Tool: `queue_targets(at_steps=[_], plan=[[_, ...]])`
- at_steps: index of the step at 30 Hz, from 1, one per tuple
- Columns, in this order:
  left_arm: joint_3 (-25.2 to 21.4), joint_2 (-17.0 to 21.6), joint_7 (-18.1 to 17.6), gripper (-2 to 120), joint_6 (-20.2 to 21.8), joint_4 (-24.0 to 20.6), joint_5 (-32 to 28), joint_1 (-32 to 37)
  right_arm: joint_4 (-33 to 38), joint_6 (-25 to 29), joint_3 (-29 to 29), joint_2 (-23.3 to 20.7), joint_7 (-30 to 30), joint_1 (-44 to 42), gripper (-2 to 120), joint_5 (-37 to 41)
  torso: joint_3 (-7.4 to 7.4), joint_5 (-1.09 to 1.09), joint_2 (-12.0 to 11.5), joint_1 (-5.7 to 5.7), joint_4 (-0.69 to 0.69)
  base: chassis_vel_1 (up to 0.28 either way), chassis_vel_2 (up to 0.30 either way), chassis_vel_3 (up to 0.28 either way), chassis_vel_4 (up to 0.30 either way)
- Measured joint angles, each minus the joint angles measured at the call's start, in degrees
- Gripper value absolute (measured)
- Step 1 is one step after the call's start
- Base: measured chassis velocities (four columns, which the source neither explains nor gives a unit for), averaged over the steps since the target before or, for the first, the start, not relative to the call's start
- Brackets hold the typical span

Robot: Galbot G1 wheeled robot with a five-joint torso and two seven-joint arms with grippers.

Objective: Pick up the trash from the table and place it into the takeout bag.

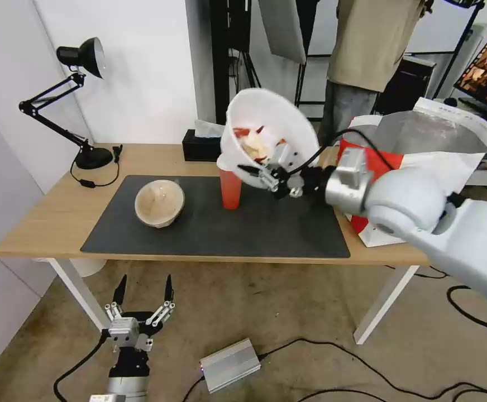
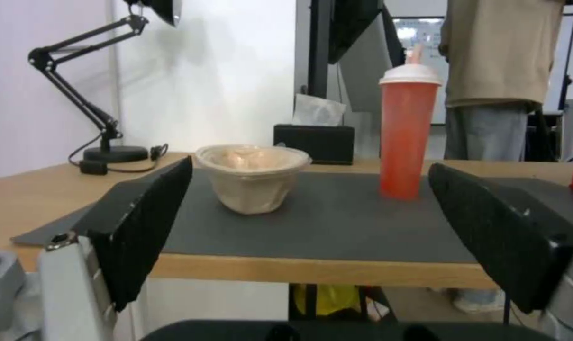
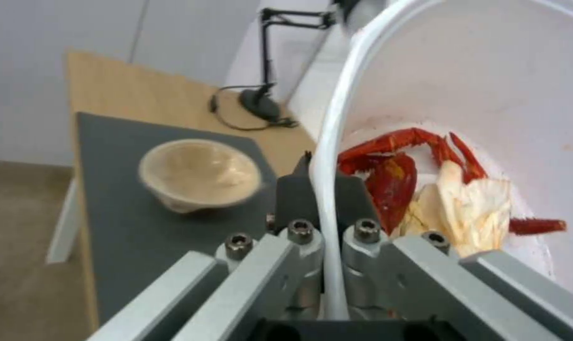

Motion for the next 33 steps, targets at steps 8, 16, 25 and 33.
queue_targets(at_steps=[8, 16, 25, 33], plan=[[0.4, 1.5, 0.2, 100, 1.1, -1.3, 0.3, 0.3, -0.7, 0.4, 7.4, -5.1, -0.8, -2.6, 0, 1.8, 0.0, 0.01, 0.0, 0.0, 0.0, 0.0, 0.0, 0.0, 0.0], [1.0, 2.2, 0.9, 100, 1.2, -1.6, 0.5, 0.1, -2.2, 1.4, 16.0, -9.0, -1.6, -7.6, 0, 3.2, 0.0, 0.0, 0.0, 0.0, 0.0, 0.0, 0.0, 0.0, 0.0], [1.6, 2.4, 1.3, 100, 1.2, -1.3, 0.6, -0.1, -5.7, 2.5, 24.4, -12.4, -2.3, -12.5, 0, 4.8, 0.0, 0.0, 0.0, 0.0, 0.0, 0.0, 0.0, 0.0, 0.0], [1.7, 2.9, 1.5, 100, 1.2, -1.5, 0.6, -0.1, -8.9, 3.4, 29.6, -12.7, -2.7, -17.1, 0, 3.3, 0.0, 0.01, 0.0, 0.0, 0.0, 0.0, 0.0, 0.0, 0.0]])
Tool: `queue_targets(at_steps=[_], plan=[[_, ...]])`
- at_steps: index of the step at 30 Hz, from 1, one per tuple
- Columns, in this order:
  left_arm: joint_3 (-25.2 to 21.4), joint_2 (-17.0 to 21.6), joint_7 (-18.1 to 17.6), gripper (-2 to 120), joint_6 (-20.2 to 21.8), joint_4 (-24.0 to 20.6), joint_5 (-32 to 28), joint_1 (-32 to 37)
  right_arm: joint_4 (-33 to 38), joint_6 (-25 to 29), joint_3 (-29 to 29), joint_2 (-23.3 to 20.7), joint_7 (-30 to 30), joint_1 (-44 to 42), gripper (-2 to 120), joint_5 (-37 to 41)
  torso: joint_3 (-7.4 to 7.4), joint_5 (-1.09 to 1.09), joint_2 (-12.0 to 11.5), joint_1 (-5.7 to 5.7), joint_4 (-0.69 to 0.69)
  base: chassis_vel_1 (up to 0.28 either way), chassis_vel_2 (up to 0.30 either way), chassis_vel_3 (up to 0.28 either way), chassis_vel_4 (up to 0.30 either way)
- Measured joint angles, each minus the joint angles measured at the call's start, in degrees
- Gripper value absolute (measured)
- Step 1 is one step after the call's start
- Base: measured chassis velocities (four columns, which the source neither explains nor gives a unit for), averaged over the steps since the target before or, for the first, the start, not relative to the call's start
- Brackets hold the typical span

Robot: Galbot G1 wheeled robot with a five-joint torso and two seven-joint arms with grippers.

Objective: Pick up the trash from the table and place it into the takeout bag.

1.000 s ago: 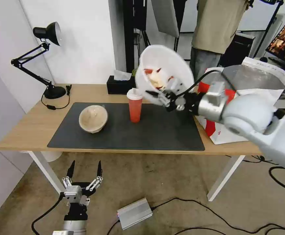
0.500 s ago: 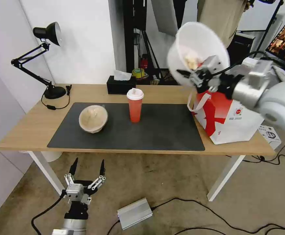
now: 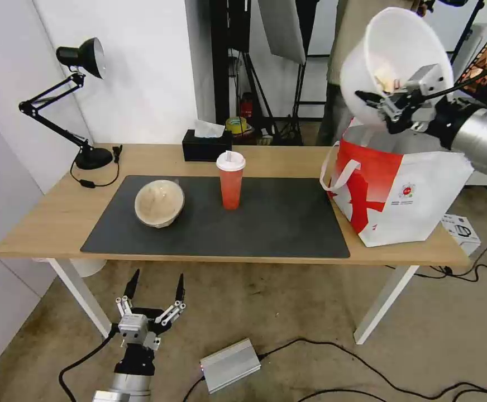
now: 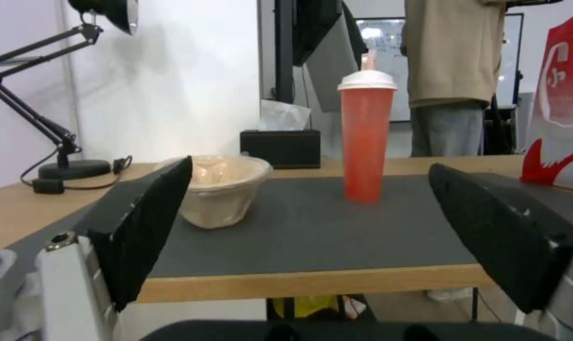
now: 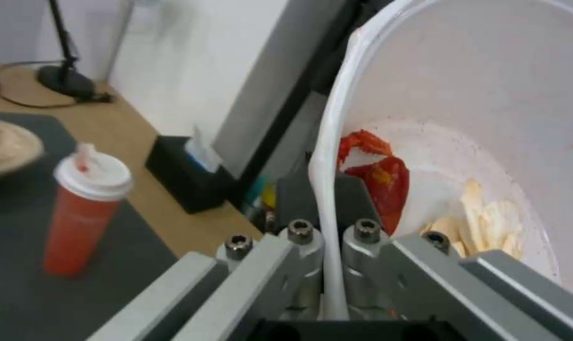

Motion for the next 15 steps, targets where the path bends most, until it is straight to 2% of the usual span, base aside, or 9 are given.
queue_targets(at_steps=[10, 15], plan=[[0.2, 0.0, 0.1, 100, 0.0, 0.0, -0.1, -0.2, -4.6, 1.5, 1.7, 0.2, -0.8, -1.4, 0, -4.0, 0.0, -0.01, 0.0, 0.0, 0.0, 0.0, 0.0, 0.0, 0.0], [0.1, 0.0, 0.1, 100, -0.2, 0.0, -0.2, -0.4, -7.9, 2.2, 0.0, 1.7, -0.9, 0.4, 0, -7.3, 0.0, -0.01, 0.0, 0.0, 0.0, 0.0, 0.0, 0.0, 0.0]])
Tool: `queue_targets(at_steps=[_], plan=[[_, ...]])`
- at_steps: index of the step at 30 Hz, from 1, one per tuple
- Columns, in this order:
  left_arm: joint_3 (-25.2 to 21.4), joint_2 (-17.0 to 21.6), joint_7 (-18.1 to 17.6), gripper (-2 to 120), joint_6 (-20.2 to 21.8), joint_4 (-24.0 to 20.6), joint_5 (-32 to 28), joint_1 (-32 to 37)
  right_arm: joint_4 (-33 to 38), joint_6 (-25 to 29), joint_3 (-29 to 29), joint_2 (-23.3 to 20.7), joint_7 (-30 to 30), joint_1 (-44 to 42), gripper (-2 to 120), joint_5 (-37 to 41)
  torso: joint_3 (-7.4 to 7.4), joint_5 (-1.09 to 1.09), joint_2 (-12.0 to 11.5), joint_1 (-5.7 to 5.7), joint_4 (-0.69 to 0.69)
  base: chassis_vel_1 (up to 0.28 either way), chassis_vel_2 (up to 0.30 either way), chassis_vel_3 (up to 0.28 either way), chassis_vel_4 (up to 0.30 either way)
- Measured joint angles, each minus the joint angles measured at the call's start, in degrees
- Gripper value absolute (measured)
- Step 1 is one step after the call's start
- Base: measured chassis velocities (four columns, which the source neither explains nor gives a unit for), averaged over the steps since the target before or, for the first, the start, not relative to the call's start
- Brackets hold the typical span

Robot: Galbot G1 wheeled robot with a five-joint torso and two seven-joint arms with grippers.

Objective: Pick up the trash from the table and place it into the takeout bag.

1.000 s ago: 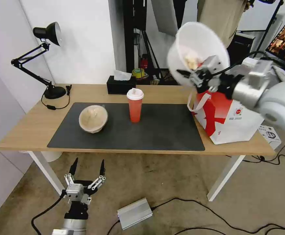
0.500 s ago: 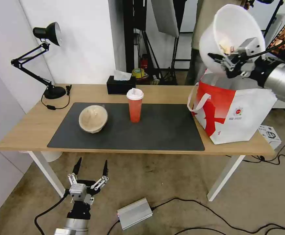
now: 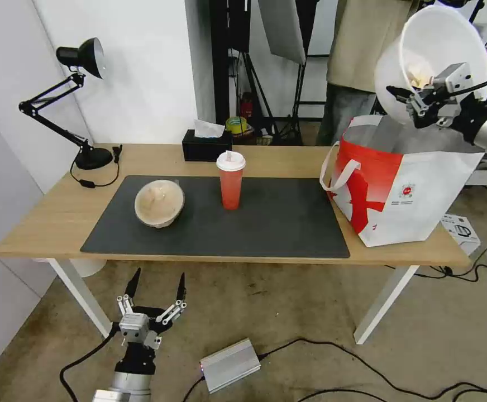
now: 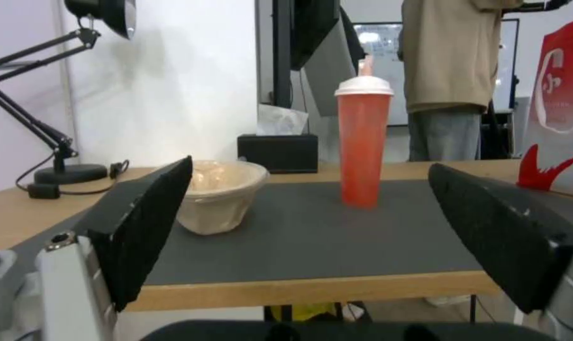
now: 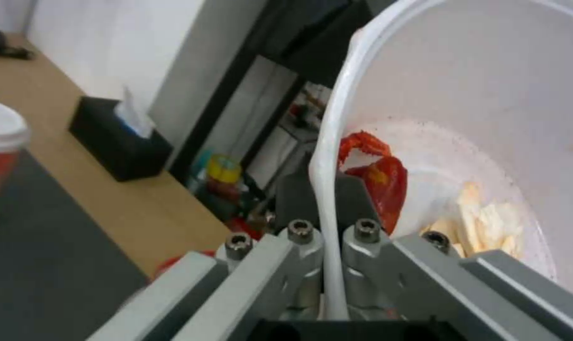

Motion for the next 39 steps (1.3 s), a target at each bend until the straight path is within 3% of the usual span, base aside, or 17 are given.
queue_targets(at_steps=[13, 39], plan=[[-0.1, -0.5, 0.1, 100, -0.1, 0.1, -0.1, -0.3, -8.1, 1.4, -7.1, 5.6, -0.7, 6.6, 0, -5.8, 0.0, 0.0, 0.0, 0.0, 0.01, 0.0, 0.0, 0.0, 0.0], [0.2, -0.8, 0.3, 100, -0.2, 2.2, 0.0, -1.0, -21.5, 3.3, -14.3, 12.1, -1.7, 11.3, 0, -10.3, 0.0, 0.0, 0.0, 0.0, 0.0, 0.0, 0.0, 0.0, 0.0]])
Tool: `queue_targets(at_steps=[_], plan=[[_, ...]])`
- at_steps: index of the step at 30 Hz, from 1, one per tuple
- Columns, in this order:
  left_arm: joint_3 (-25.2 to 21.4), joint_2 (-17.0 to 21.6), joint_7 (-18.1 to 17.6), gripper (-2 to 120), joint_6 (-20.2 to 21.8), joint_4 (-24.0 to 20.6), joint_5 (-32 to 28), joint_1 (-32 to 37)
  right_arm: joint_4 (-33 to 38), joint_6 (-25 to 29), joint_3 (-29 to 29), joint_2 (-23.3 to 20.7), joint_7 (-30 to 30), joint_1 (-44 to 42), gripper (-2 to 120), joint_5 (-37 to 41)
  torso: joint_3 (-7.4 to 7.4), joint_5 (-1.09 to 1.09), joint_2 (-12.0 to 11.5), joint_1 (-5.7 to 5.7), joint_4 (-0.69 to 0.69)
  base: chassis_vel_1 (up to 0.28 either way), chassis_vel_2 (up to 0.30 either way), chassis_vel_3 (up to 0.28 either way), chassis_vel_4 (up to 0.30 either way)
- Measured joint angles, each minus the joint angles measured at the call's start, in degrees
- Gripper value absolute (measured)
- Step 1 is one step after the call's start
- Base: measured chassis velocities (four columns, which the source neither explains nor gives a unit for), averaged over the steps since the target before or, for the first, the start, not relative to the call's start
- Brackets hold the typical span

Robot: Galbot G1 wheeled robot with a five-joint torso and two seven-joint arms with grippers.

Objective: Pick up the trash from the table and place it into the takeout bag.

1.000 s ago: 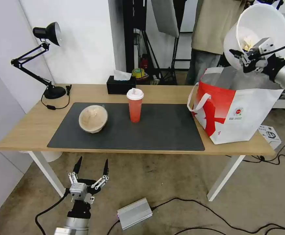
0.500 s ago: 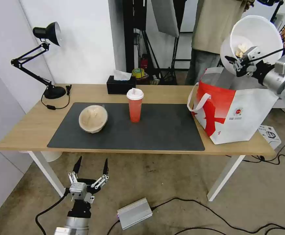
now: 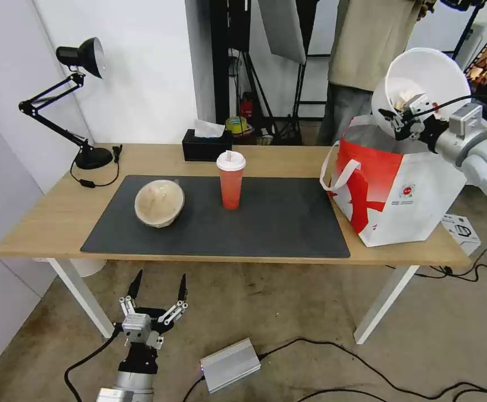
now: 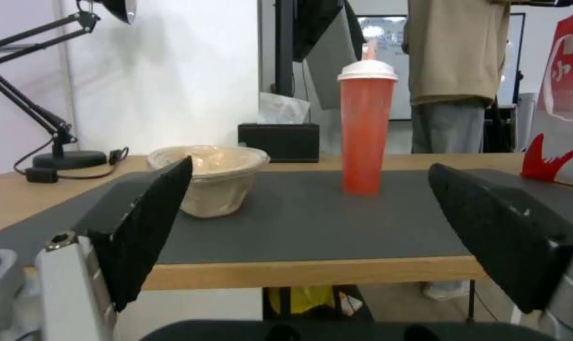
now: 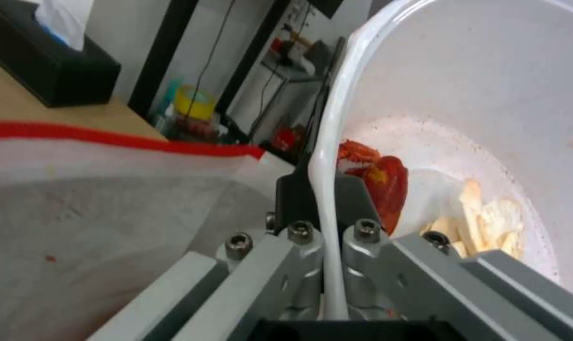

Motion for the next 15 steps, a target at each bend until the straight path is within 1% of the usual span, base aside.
queue_targets(at_steps=[8, 15], plan=[[0.0, 0.1, 0.0, 100, 0.0, 0.3, -0.1, -0.3, -4.0, 1.1, -0.8, 1.8, -0.4, 0.2, 0, -1.7, 0.0, 0.0, 0.0, 0.0, 0.0, 0.0, 0.0, 0.0, 0.0], [-0.2, 0.0, 0.1, 100, -0.1, 0.8, -0.3, -0.3, -5.6, 1.5, -0.9, 2.5, -0.5, 0.2, 0, -2.4, 0.0, 0.0, 0.0, 0.0, 0.0, 0.0, 0.0, 0.0, 0.0]])
